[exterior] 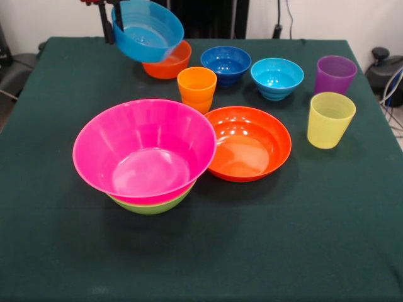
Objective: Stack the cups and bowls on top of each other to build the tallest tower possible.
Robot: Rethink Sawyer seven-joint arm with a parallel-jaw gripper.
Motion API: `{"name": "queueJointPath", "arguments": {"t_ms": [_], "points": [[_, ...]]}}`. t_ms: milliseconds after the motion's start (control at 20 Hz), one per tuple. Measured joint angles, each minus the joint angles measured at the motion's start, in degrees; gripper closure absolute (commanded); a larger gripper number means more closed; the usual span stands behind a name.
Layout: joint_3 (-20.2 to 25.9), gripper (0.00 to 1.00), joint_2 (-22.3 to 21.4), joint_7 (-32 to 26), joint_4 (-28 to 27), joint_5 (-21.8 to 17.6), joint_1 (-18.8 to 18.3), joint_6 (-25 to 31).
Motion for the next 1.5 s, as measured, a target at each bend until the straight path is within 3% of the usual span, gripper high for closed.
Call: {"name": "queueJointPath", "arguments": {"t_ms": [1500], "points": [[-0.02,1.00,-0.08,0.00,-2.31,-0.01,4.16,0.00]]}}
